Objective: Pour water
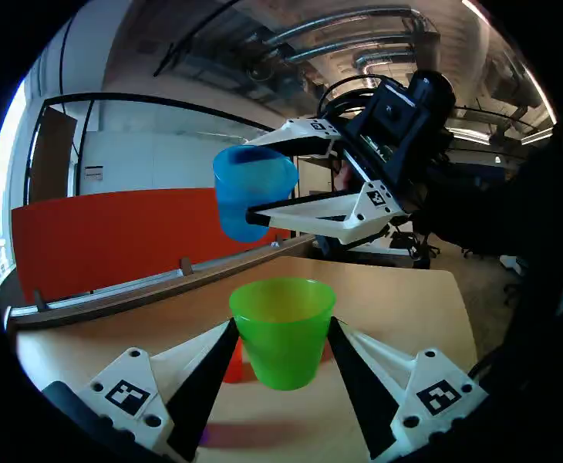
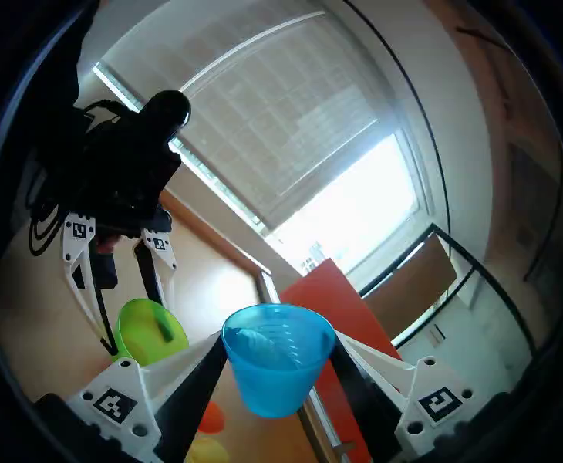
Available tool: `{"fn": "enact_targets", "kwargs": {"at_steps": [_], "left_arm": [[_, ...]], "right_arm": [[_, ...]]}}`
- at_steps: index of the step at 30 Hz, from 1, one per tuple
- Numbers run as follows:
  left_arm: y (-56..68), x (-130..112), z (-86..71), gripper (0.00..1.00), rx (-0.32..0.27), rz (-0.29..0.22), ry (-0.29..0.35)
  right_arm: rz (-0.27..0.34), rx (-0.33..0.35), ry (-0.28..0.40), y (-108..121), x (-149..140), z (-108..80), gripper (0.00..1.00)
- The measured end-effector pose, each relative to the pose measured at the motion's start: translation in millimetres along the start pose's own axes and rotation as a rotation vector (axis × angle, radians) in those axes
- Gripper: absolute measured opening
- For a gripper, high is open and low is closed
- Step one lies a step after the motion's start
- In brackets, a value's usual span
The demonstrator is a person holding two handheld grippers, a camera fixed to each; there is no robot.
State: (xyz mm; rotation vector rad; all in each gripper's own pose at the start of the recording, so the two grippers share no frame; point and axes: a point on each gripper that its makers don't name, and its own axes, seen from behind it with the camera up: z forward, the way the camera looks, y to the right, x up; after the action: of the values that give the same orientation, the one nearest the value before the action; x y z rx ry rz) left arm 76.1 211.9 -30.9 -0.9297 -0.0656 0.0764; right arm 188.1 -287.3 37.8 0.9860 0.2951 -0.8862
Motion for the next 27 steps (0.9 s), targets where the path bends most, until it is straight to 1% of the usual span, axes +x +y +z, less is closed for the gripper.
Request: {"fn": "enact_targets", "kwargs": {"at_steps": [17, 27], "left_arm": [[1.6, 3.9, 0.4, 0.83, -0.005, 0.008, 0.01], [1.9, 4.6, -0.5, 0.83, -0.007, 0.009, 0.013]], "right_arm": [[-0.095, -0.002, -0.006, 2.7, 5.8, 0.4, 0.91], [-0.144, 0.006, -0.013, -0.6, 8.6, 1.0, 0.92]]}}
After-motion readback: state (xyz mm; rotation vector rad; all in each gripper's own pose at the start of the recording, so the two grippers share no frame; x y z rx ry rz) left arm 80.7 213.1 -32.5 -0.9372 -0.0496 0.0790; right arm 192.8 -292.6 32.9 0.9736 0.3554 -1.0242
